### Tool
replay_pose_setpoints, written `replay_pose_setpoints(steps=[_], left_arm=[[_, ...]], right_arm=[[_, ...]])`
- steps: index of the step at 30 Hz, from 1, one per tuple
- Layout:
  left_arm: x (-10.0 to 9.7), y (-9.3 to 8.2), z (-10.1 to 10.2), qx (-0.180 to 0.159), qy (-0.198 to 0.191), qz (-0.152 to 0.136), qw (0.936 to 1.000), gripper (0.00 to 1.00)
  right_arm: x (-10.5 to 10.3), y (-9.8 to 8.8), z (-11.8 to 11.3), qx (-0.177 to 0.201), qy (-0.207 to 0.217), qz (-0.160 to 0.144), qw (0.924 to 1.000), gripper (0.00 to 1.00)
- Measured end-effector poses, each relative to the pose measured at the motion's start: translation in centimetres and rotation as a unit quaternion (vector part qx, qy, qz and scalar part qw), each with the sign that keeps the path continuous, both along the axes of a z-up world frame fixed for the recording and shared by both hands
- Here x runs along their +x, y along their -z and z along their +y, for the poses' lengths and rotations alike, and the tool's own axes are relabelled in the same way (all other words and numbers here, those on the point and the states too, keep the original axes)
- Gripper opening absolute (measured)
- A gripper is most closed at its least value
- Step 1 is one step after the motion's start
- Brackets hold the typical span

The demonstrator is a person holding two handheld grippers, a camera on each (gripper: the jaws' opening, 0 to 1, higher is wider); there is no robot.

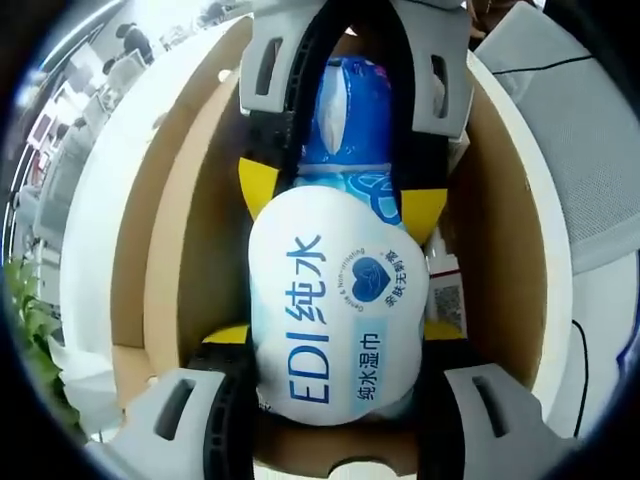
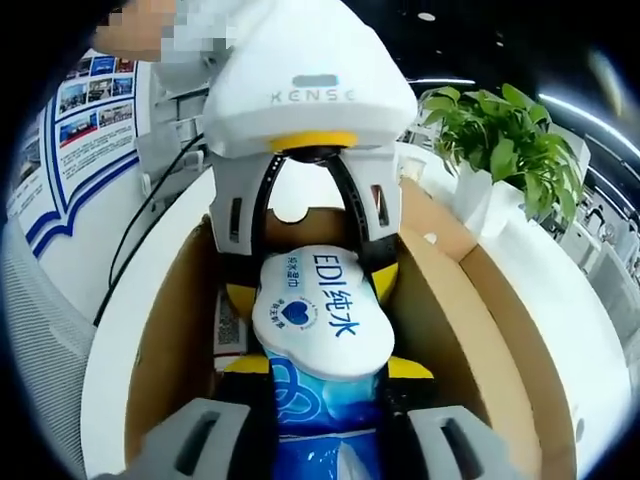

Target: Operate the shoe box by opening the lid, removing the specified soft item, and placing it in the target area until the item is outside and the box remains undamaged.

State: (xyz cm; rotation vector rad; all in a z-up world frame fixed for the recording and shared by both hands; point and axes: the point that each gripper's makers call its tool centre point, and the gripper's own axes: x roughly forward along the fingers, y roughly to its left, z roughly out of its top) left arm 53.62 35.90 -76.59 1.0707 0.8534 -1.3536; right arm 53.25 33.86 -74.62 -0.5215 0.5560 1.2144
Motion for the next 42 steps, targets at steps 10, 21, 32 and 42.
replay_pose_setpoints(steps=[10, 21, 32, 42], left_arm=[[-0.1, -1.5, -0.1, 0.005, 0.003, -0.006, 1.0, 0.62], [0.1, -3.7, 0.0, 0.008, 0.002, -0.016, 0.9998, 0.62], [0.0, -6.3, 0.2, 0.016, -0.001, -0.024, 0.9996, 0.62], [-0.4, -8.6, -0.4, 0.024, 0.0, -0.031, 0.9992, 0.62]], right_arm=[[-0.2, -1.6, -0.1, 0.008, 0.001, -0.006, 1.0, 0.31], [0.0, -3.7, 0.0, 0.018, 0.0, -0.016, 0.9997, 0.31], [-0.1, -6.3, 0.2, 0.029, -0.004, -0.024, 0.9993, 0.31], [-0.6, -8.7, -0.4, 0.04, -0.005, -0.033, 0.9987, 0.31]])
